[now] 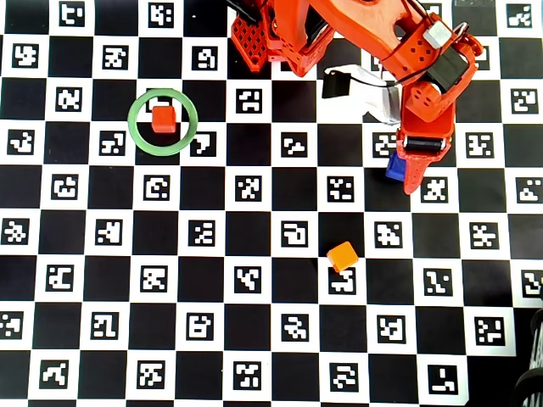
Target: Grab the red cube then put it in the green circle then put the blue cube on top and finally the orange cube on top
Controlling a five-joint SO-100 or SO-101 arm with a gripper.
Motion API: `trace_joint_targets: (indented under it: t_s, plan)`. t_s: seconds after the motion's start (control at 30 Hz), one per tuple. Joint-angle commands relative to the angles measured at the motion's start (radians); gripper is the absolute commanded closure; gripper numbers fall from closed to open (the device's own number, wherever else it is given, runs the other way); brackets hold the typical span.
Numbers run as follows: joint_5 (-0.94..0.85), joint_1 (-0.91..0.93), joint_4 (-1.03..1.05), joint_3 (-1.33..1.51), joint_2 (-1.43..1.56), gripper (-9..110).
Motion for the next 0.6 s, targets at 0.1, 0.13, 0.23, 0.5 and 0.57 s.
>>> trace_joint_targets:
  t_s: [0.1, 0.13, 0.23, 0.5, 0.57]
  plan:
    - [0.012, -0.005, -0.064, -0.006, -0.038, 59]
    - [0.014, -0.002, -0.072, -0.009, -0.046, 59]
    - [0.018, 0.014, -0.086, -0.025, -0.075, 59]
    - [0.020, 0.041, -0.078, -0.094, -0.166, 59]
    - [0.017, 0.051, -0.078, -0.103, -0.175, 59]
